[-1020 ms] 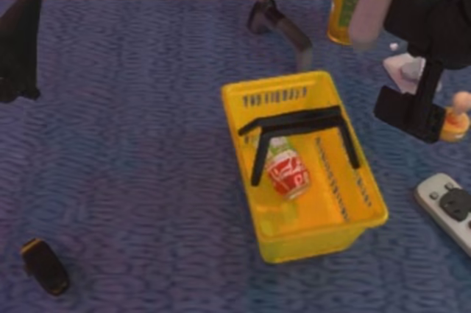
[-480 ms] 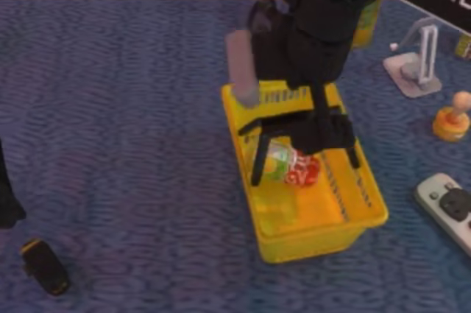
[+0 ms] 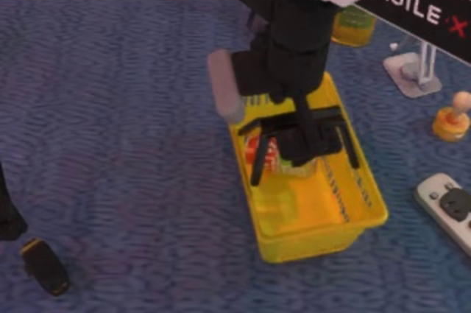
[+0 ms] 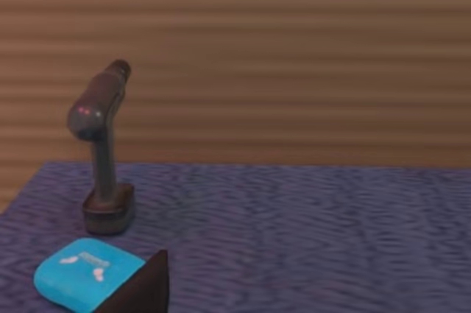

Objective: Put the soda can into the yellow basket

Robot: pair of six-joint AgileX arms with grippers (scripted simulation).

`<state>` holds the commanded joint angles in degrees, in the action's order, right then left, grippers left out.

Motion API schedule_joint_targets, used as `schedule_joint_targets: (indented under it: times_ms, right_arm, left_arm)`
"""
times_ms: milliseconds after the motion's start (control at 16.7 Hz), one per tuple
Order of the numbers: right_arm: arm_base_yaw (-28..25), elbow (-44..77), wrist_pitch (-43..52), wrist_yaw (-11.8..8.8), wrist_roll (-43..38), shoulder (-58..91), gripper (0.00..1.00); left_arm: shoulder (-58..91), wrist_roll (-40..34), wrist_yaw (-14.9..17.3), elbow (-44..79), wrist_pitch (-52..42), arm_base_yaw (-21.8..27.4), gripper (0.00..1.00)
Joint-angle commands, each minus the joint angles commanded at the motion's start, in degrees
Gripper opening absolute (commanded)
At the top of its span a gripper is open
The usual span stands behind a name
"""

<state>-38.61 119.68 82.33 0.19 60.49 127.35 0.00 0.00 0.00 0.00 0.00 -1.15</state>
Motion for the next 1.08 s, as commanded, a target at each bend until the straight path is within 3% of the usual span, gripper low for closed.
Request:
schedule_joint_targets:
  times_ms: [720, 1080]
  right_arm:
    - [-0.04, -5.13, -4.77, 0.00, -0.03, -0.37, 1.00]
    - [-0.04, -5.13, -4.77, 0.00, -0.03, -0.37, 0.55]
  left_arm:
    - [0.00, 0.00, 0.00, 0.00, 0.00, 0.00, 1.00]
    - [0.00, 0.00, 0.00, 0.00, 0.00, 0.00, 1.00]
